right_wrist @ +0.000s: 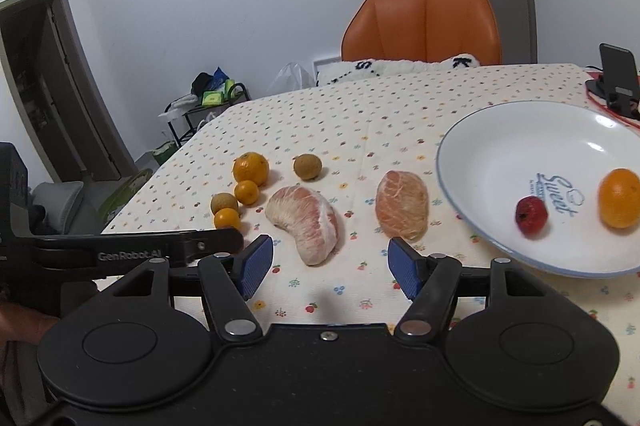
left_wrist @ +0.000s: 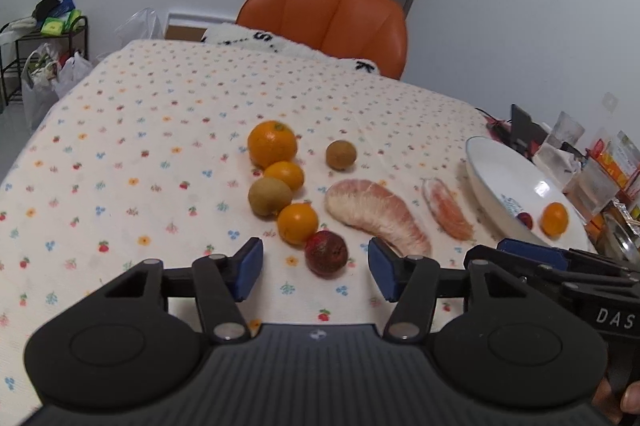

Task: Organize fruits
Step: 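Move both open tools back toward the remaining fruits, then grasp the curved pink pomelo segment with the right tool while the left grasps a small tangerine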

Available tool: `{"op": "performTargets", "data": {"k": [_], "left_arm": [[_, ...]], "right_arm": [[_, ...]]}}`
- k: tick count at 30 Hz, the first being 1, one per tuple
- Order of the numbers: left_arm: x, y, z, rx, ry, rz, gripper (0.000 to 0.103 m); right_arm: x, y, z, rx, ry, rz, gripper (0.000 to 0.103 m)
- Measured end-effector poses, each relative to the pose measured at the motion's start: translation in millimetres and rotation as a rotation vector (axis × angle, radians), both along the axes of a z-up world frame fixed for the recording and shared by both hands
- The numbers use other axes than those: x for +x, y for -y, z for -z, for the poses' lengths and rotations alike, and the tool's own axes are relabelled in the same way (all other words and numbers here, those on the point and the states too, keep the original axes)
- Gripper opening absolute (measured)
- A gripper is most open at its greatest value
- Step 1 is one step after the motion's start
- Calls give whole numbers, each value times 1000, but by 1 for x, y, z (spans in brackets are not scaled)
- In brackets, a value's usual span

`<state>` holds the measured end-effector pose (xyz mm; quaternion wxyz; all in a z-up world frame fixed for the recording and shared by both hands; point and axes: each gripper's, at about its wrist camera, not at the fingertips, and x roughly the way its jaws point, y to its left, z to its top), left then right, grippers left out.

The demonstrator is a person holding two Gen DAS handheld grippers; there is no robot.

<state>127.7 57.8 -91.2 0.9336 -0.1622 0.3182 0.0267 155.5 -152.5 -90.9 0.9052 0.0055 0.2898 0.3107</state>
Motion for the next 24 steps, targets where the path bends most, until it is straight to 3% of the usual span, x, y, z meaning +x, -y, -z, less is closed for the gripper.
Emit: {"op": "performTargets", "data": {"k": [7, 20, 21, 24], "left_arm": [[5, -5, 0, -18, 11, -11, 57], [20, -15, 1, -27, 14, -40, 29], [18, -16, 0, -24, 16, -43, 22], [14, -23, 0, -45, 9, -51, 22]], "right_arm": [[4, -8, 2, -9, -11, -9, 64], [19, -34, 5, -39, -5, -42, 63], [20, -37, 6, -45, -2, -46, 63], [23, -47, 7, -70, 11, -55, 63]]}}
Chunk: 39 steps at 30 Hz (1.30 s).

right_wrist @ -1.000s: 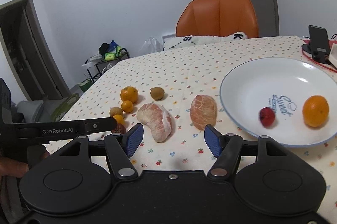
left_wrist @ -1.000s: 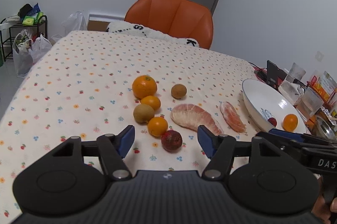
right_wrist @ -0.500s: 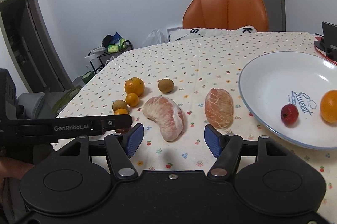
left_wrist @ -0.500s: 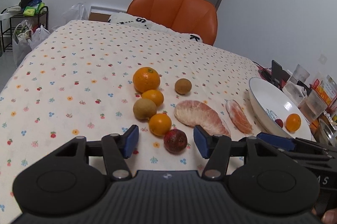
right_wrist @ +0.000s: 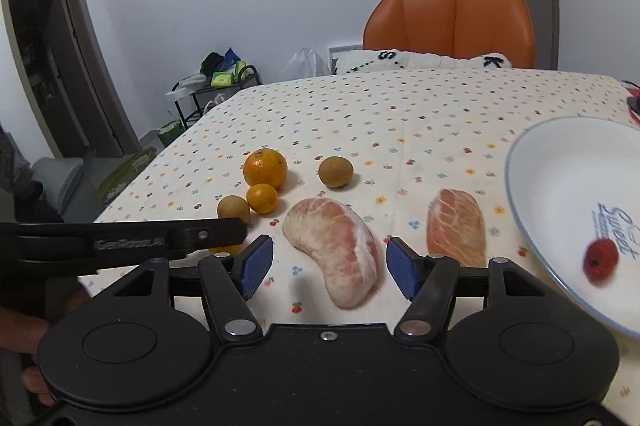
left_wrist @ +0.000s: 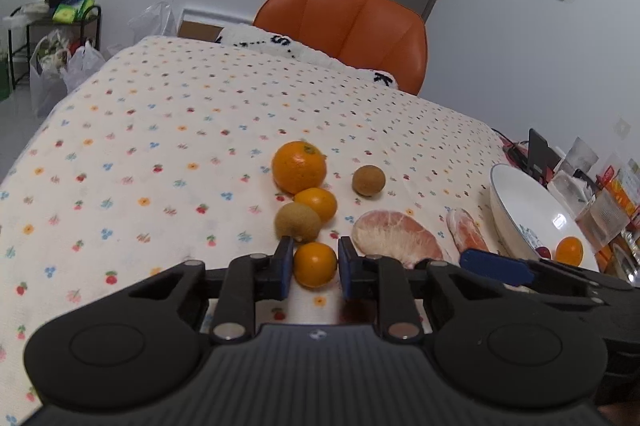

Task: Organize fruits
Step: 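Grasp the curved pink pomelo segment with the right tool while the left grasps a small tangerine, then carry the pomelo segment with the right tool while the left carries the tangerine, both releasing onto the plate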

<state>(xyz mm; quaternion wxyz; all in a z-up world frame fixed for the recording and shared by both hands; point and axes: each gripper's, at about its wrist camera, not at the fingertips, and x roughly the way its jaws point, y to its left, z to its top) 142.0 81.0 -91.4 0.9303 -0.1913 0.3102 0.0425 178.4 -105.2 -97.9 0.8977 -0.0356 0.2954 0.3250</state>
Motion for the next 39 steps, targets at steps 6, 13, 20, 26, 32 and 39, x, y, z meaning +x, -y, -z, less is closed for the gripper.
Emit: {"op": "performTargets", "data": {"k": [6, 13, 20, 26, 32, 39], "left_arm": [[-10, -11, -3, 2, 7, -23, 22], [-13, -11, -6, -2, 16, -28, 22], [-12, -1, -6, 2, 18, -4, 22], [-8, 12, -12, 15, 26, 19, 22], [-4, 29, -20, 28, 43, 49, 22], [4, 50, -28, 41, 58, 90, 22]], "right_arm": [[8, -14, 7, -39, 1, -13, 62], [8, -19, 9, -93, 52, -11, 42], [1, -3, 6, -47, 21, -17, 38], [-5, 18, 1, -8, 24, 16, 38], [-10, 38, -13, 35, 47, 45, 38], [-12, 62, -26, 72, 79, 93, 38]]}}
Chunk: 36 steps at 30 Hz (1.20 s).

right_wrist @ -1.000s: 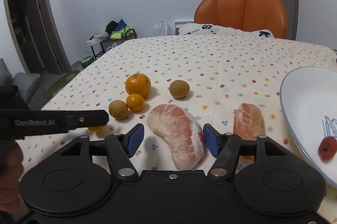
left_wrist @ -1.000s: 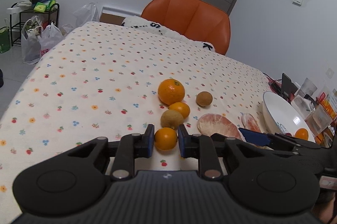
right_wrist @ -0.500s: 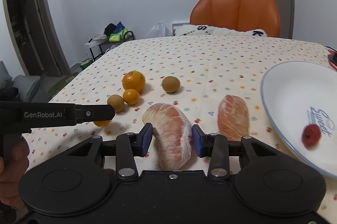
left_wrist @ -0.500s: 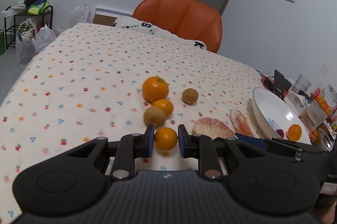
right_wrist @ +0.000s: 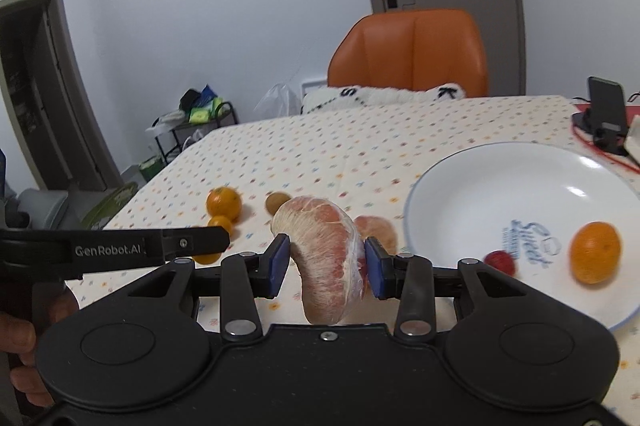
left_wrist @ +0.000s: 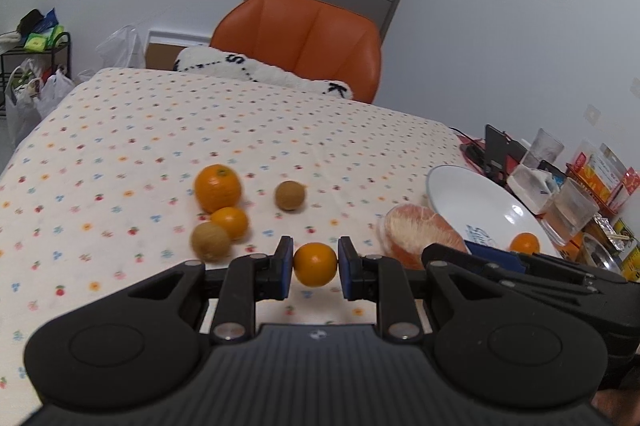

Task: Organize fruits
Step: 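Carry the pomelo segment with the right tool while the left carries the tangerine, both releasing onto the plate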

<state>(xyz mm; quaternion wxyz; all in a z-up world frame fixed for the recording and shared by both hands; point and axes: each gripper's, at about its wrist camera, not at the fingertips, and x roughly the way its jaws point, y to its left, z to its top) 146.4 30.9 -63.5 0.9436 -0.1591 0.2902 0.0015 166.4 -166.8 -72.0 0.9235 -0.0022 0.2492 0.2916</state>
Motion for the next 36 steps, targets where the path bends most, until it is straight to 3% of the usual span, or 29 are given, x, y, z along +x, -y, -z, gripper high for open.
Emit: {"op": "performTargets", "data": {"k": [31, 36], "left_arm": [[60, 92, -15, 57, 41, 180, 22], [71, 102, -13, 61, 37, 196, 22]], "right_arm": [[31, 100, -12, 79, 33, 223, 39], [31, 102, -10, 85, 41, 228, 51]]}}
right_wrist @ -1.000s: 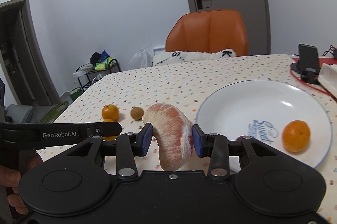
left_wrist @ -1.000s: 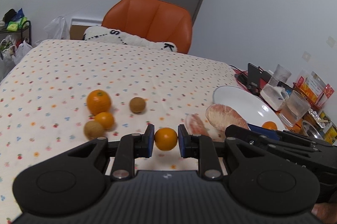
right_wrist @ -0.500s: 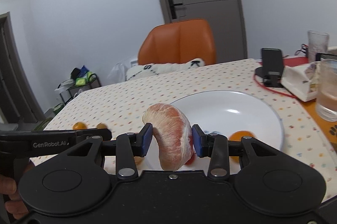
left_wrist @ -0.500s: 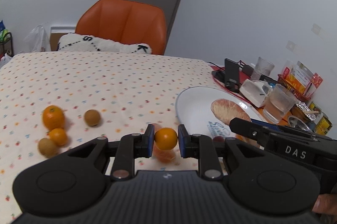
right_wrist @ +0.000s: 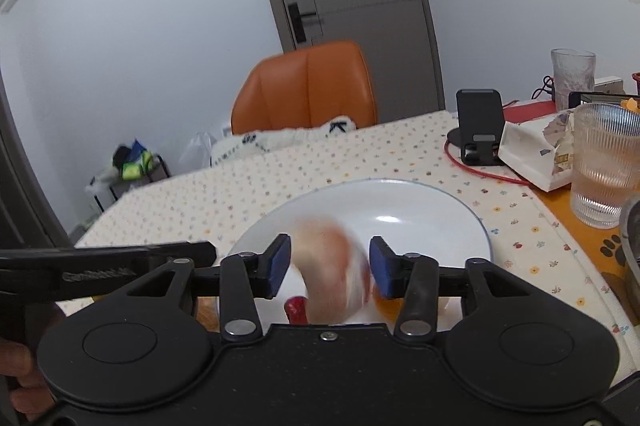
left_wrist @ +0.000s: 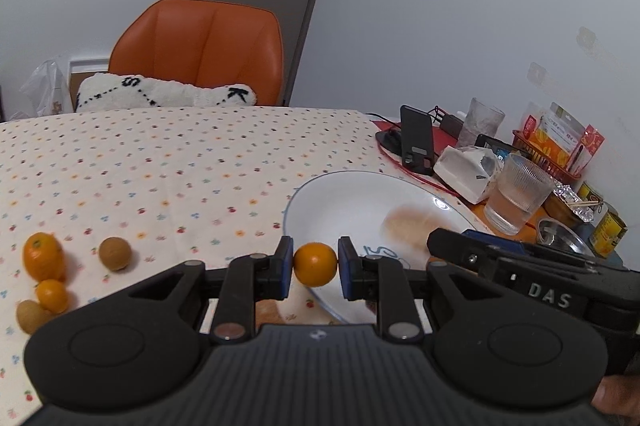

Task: Organize fruits
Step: 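Carry the pomelo segment with the right tool while the left carries the tangerine, both releasing onto the plate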

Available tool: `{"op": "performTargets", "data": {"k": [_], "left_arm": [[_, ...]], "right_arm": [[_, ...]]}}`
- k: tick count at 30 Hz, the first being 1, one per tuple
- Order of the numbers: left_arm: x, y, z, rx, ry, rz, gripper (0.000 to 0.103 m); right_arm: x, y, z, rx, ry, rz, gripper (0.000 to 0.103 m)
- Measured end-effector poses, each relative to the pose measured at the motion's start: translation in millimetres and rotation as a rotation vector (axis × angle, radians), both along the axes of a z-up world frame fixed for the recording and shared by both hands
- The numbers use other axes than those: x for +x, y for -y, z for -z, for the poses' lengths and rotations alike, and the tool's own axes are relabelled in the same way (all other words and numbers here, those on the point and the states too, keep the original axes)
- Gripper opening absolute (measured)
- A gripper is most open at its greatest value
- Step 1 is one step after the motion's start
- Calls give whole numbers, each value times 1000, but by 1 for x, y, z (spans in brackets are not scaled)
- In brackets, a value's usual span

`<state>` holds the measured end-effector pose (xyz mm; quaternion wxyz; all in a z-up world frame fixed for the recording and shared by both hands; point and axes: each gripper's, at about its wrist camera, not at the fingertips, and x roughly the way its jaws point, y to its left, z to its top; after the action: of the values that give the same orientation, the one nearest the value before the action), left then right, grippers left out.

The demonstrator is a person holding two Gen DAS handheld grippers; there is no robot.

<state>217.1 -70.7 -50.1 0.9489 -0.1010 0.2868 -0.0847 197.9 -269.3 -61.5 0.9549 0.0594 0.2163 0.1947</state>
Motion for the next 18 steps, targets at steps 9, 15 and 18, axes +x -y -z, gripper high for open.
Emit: {"op": "performTargets", "data": {"k": [9, 15, 18], "left_arm": [[10, 13, 4, 13, -7, 26, 22], [10, 21, 4, 13, -2, 45, 22], [9, 20, 2, 15, -6, 20, 25]], "right_arm": [[-8, 24, 5, 50, -19, 52, 55], [-13, 29, 10, 53, -34, 56, 55], [-14, 28, 12, 52, -40, 51, 55]]}}
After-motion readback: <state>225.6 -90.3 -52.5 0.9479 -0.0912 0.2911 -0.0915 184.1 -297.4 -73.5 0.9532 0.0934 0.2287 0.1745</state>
